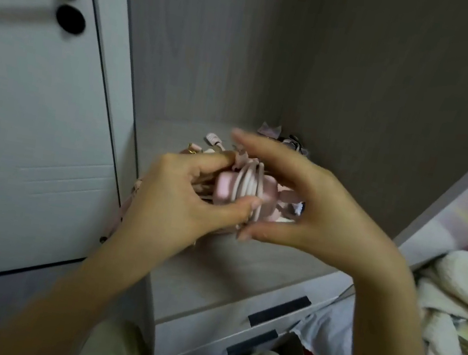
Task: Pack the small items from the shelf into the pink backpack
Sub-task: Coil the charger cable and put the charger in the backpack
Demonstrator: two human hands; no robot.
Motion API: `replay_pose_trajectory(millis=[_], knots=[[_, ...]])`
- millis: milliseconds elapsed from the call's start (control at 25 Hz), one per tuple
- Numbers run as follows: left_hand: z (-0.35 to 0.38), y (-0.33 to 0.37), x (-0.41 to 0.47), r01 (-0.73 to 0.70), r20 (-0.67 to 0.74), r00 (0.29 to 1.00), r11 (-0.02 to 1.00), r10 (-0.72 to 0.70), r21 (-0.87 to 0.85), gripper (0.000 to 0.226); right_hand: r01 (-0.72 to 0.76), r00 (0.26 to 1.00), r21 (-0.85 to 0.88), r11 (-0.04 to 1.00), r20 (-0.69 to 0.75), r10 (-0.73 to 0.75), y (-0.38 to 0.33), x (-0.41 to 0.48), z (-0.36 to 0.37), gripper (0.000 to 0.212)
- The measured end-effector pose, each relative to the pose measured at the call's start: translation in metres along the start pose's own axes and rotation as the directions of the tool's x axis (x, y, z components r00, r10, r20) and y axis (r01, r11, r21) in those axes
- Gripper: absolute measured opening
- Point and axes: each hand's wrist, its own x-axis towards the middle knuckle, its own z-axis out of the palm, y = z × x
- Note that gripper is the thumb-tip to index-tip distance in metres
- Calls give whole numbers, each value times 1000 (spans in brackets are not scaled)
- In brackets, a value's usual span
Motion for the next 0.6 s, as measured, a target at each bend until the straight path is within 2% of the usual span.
replay_pose_trajectory(millis=[40,120,240,400,520,560,600], knots=[[-2,1,4,10,-5,1000,1000,-10,1,39,21,998,-102,995,60,-15,-1,4,-3,92],[-5,2,11,15,-7,1000,1000,-15,-4,35,36,998,-234,971,52,-25,-2,10,-4,93],[-7,4,19,43,17,999,999,-43,3,44,58,997,-244,968,-42,-70,-2,13,1,81],[-11,-5,24,101,17,995,990,-100,-95,61,80,986,-214,973,-127,-109,3,17,5,63],[-16,-12,22,-15,20,1000,997,17,-81,52,88,983,-170,982,-144,-113,8,25,7,59],[-19,-16,20,-108,-30,994,994,107,-11,42,84,981,-137,987,-161,-106,11,27,6,61],[-24,-22,18,-218,-87,969,966,232,142,29,77,978,-94,993,-185,-93,15,29,5,62]])
